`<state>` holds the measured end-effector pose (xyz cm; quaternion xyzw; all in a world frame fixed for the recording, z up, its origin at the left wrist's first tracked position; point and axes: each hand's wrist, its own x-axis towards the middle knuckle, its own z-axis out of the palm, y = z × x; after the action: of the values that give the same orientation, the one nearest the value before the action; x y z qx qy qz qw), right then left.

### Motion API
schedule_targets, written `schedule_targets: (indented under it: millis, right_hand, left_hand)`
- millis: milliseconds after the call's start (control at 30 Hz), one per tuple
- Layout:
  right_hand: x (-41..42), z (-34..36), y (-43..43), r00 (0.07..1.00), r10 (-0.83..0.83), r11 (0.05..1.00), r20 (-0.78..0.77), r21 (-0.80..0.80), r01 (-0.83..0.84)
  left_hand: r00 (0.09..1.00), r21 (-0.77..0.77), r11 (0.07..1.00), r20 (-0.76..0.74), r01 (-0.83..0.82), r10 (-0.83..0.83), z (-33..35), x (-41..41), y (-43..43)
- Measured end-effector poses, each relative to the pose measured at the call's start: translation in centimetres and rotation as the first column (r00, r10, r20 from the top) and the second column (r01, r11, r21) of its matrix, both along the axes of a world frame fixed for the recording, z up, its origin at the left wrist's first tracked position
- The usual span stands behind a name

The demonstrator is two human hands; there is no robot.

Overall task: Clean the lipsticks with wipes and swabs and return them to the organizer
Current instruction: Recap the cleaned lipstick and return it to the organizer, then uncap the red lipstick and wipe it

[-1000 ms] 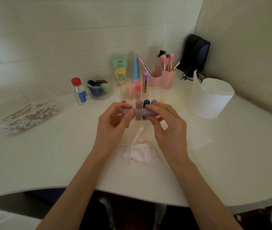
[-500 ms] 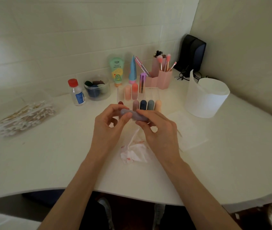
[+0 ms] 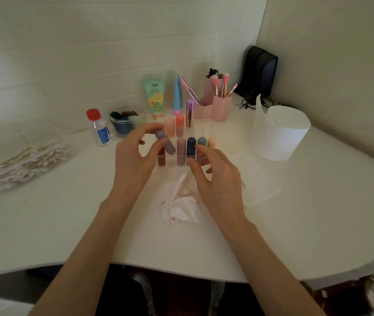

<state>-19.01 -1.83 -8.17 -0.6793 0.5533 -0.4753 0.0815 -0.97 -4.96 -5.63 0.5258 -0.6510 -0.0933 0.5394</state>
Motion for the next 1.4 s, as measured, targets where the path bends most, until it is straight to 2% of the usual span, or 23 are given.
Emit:
schedule_targets:
  millis: [267, 400, 500, 667, 833, 933, 1067, 1200, 1300, 1400]
  right_hand:
    - [0.3, -0.3, 0.0, 0.999, -0.001, 1.000, -0.032, -0.027, 0.000]
    - [0.3, -0.5, -0.1, 0.999, -0.008, 0.999, -0.043, -0.039, 0.007]
    - [0.3, -0.6, -0.2, 0.998, -0.003, 1.000, -0.056, -0.026, 0.002]
    - [0.4, -0.7, -0.2, 0.997, -0.014, 1.000, -0.081, -0.020, 0.012]
    - [0.3, -0.5, 0.0, 0.998, 0.013, 1.000, -0.057, 0.009, -0.012]
    - [0.4, -0.1, 0.2, 0.992, 0.124, 0.991, -0.001, 0.045, -0.124]
    - [1.0, 0.3, 0.6, 0.970, 0.242, 0.965, 0.009, 0.098, -0.242]
    - [0.7, 0.1, 0.6, 0.951, 0.309, 0.950, -0.009, -0.041, -0.309]
    - [1.1, -0.2, 0.4, 0.962, 0.262, 0.954, -0.077, -0.131, -0.271]
    - [1.1, -0.4, 0.2, 0.972, 0.191, 0.944, -0.140, -0.244, -0.220]
  left_hand:
    - [0.970, 0.011, 1.000, 0.242, 0.027, -0.029, -1.9, -0.4, -1.7]
    - [0.952, -0.017, 0.999, 0.305, 0.030, -0.023, -2.2, 0.1, -2.1]
    - [0.955, -0.004, 1.000, 0.296, 0.028, -0.025, -2.1, 0.3, -1.4]
    - [0.976, 0.061, 0.998, 0.218, -0.025, 0.011, -2.0, 0.7, -0.7]
    - [0.997, -0.039, 0.998, -0.058, -0.051, 0.049, -0.1, 0.5, 0.9]
    - [0.980, -0.026, 1.000, -0.200, 0.010, -0.015, 0.8, 0.7, 2.4]
    - [0.951, 0.092, 0.984, -0.283, 0.154, -0.123, 0.9, 0.6, 3.9]
    - [0.949, 0.103, 0.981, -0.285, 0.166, -0.131, 0.0, 0.8, 4.4]
    - [0.939, 0.100, 0.987, -0.335, 0.122, -0.082, -0.7, 0.6, 4.9]
    - [0.875, 0.116, 0.992, -0.483, 0.043, 0.018, -1.0, 0.7, 5.2]
